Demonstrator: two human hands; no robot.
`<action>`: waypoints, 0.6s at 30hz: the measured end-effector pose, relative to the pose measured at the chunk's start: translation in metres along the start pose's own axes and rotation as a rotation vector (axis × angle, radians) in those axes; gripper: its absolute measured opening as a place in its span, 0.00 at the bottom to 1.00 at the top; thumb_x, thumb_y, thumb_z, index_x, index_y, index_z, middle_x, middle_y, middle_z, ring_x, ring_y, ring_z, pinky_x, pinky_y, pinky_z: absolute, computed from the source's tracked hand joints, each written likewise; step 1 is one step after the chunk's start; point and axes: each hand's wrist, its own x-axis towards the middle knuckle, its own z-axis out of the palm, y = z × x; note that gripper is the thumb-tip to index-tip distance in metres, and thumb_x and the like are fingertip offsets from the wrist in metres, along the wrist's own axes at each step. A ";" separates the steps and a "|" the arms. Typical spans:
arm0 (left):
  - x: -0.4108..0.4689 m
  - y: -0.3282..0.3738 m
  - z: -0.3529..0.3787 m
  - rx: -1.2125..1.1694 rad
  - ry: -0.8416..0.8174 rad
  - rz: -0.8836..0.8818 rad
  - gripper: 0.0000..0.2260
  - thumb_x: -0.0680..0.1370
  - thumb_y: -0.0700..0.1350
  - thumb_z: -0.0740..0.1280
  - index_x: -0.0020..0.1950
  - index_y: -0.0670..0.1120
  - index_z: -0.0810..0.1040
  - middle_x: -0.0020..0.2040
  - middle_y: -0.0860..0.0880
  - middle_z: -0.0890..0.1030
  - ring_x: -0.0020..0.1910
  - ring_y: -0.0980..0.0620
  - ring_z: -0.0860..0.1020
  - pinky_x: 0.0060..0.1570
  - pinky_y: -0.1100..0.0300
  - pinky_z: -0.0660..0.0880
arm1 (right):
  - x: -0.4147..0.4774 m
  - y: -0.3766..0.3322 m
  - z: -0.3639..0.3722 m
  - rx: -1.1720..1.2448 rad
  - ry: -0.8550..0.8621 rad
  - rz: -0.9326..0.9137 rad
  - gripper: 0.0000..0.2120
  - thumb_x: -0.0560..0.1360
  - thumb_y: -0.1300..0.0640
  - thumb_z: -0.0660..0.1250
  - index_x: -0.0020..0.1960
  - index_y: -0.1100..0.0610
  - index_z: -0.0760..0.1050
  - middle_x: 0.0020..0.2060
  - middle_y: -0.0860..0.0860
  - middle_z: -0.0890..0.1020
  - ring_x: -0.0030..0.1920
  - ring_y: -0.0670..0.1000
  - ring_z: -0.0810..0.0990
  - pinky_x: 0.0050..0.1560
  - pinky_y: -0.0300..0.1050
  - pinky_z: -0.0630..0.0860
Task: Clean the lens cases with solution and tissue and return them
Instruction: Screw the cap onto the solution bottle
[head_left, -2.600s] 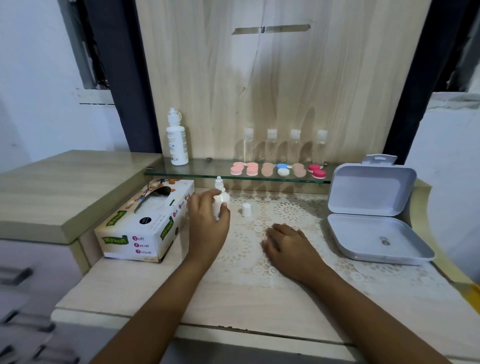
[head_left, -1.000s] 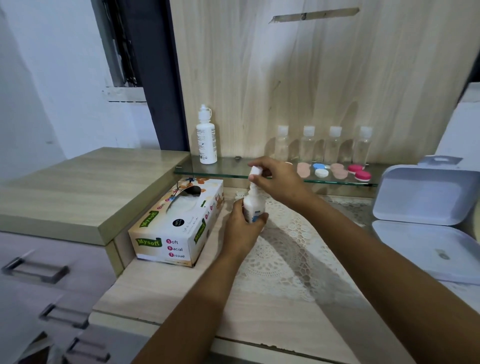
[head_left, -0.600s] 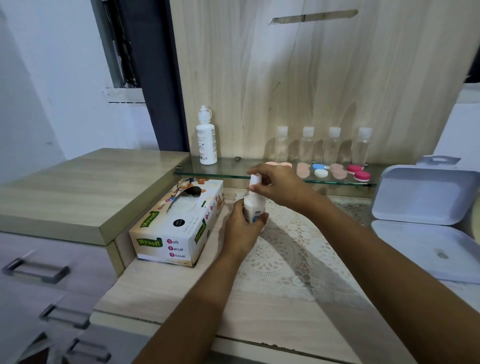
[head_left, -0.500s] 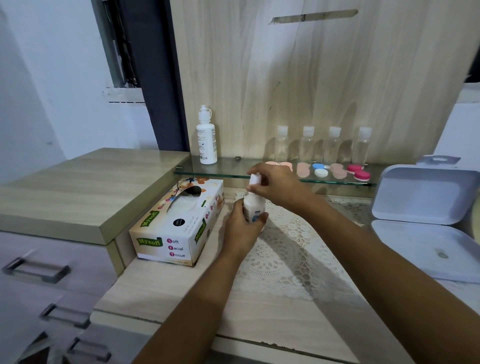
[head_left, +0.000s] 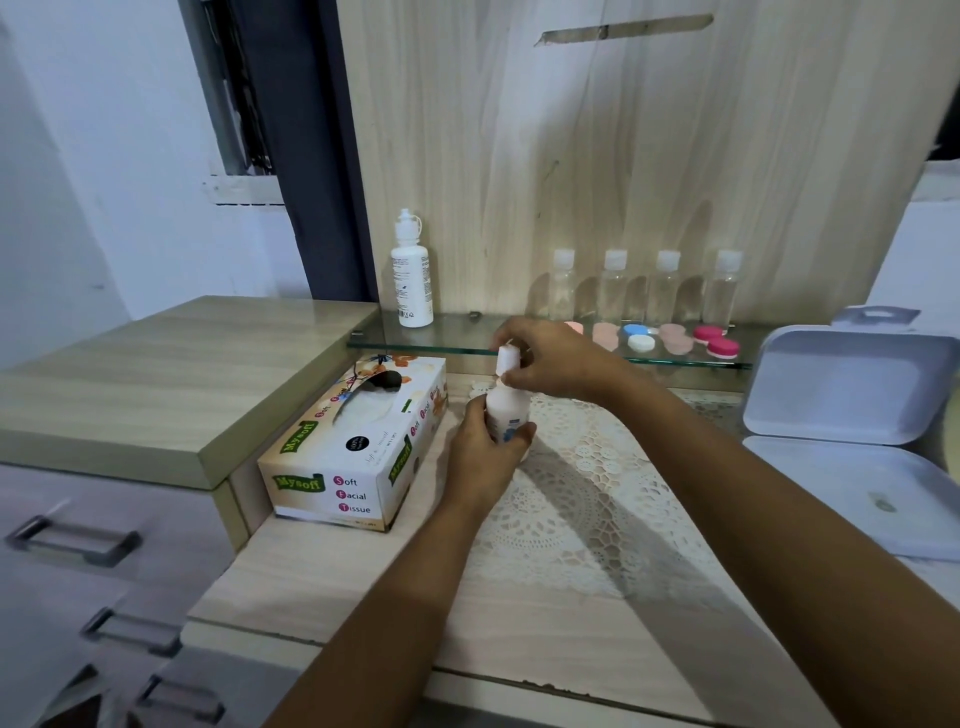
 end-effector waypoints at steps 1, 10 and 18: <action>0.000 0.000 0.000 0.002 0.002 0.001 0.20 0.74 0.48 0.71 0.63 0.48 0.70 0.52 0.50 0.78 0.50 0.51 0.77 0.48 0.57 0.74 | 0.000 0.000 0.000 -0.021 0.012 -0.005 0.16 0.72 0.60 0.68 0.59 0.55 0.72 0.55 0.52 0.77 0.50 0.50 0.76 0.44 0.41 0.76; -0.001 0.001 -0.001 -0.017 -0.003 0.009 0.18 0.74 0.46 0.70 0.62 0.47 0.71 0.52 0.51 0.77 0.49 0.53 0.76 0.44 0.63 0.71 | 0.008 -0.004 0.005 -0.256 0.035 -0.004 0.17 0.74 0.49 0.68 0.54 0.61 0.74 0.51 0.56 0.78 0.47 0.51 0.72 0.42 0.42 0.65; -0.001 0.001 -0.001 -0.005 -0.008 0.009 0.19 0.74 0.47 0.70 0.62 0.47 0.70 0.52 0.51 0.78 0.48 0.54 0.76 0.39 0.67 0.70 | -0.002 -0.001 0.001 0.128 0.001 0.032 0.18 0.76 0.55 0.63 0.65 0.54 0.69 0.58 0.52 0.77 0.57 0.51 0.76 0.54 0.44 0.74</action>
